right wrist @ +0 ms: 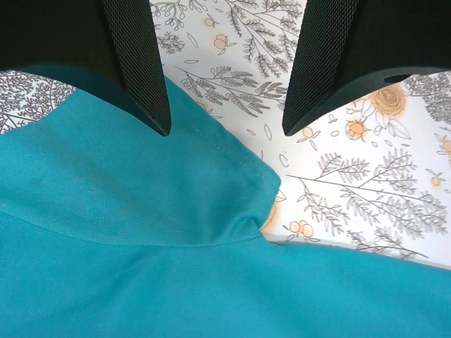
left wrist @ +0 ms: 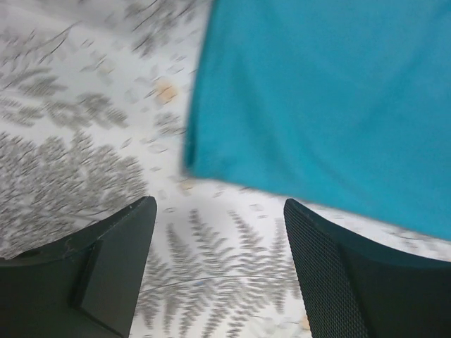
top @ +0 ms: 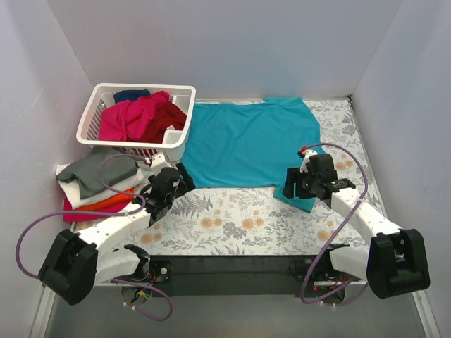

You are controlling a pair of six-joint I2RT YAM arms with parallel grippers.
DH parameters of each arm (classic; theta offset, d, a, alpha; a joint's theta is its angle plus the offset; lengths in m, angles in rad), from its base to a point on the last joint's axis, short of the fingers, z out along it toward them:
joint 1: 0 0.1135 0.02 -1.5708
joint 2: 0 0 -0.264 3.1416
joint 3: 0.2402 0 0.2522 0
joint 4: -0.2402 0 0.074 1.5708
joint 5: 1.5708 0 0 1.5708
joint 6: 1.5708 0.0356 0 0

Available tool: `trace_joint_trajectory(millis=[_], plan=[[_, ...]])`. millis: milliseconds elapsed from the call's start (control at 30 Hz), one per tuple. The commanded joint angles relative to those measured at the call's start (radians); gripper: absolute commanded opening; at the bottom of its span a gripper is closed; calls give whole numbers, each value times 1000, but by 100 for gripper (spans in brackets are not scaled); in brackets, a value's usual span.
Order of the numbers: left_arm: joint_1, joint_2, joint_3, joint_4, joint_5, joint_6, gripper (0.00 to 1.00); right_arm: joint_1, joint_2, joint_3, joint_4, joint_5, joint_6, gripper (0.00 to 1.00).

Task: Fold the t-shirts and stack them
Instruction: Flatten the tshirt out

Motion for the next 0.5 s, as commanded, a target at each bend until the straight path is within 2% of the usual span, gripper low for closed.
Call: trace_joint_trajectory(millis=[0, 233, 467], plan=[[23, 67, -28, -93, -56, -64, 67, 6, -84, -12, 17, -36, 10, 59], [24, 145, 5, -81, -78, -65, 65, 6, -169, -35, 30, -70, 14, 59], [35, 244, 32, -10, -64, -45, 65, 6, -183, -40, 35, -79, 16, 59]])
